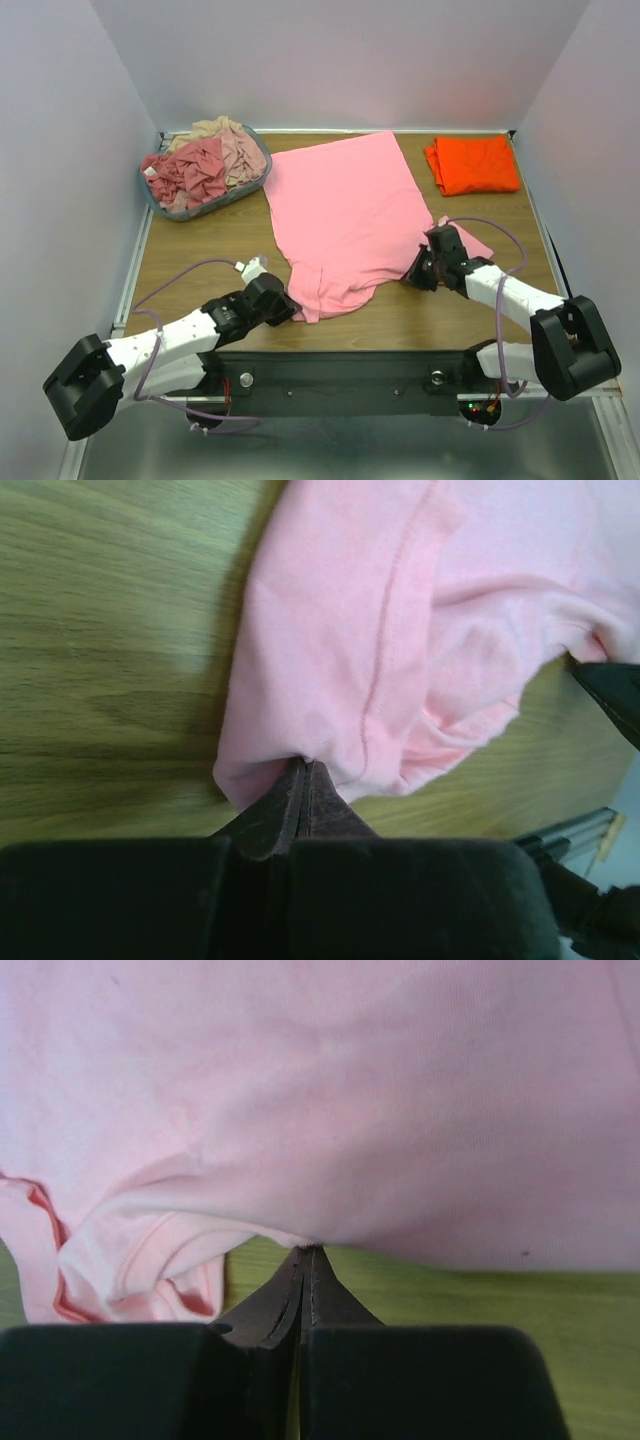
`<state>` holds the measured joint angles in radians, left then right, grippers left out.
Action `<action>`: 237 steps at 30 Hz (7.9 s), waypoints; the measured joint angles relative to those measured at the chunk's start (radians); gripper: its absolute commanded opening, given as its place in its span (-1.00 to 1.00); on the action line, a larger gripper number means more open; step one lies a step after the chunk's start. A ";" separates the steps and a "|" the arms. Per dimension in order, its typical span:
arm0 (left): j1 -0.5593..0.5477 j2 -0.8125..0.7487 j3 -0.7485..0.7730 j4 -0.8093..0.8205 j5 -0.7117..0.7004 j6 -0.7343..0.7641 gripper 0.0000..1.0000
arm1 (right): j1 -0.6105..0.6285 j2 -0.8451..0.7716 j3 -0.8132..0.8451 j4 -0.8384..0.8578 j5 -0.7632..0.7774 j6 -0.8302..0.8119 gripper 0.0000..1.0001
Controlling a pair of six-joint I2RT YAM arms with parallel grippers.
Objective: Fold and stack the t-shirts
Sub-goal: Flatten the tshirt out
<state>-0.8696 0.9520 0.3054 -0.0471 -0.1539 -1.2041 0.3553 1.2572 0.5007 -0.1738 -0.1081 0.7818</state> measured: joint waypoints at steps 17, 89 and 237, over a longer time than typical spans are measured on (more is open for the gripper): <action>-0.001 -0.315 0.116 -0.285 0.173 0.077 -1.00 | 0.000 -0.124 0.440 -0.762 0.226 -0.121 -0.99; 0.418 0.983 0.944 -0.012 -0.023 0.543 0.94 | 0.210 0.002 0.044 -0.031 0.023 0.116 1.00; 0.459 0.210 0.309 -0.158 0.030 0.357 0.97 | -0.010 -0.014 0.090 -0.326 0.047 -0.111 -0.81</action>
<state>-0.4107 1.1622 0.6147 -0.2047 -0.1242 -0.8471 0.3454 1.2430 0.5911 -0.4999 -0.0612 0.6704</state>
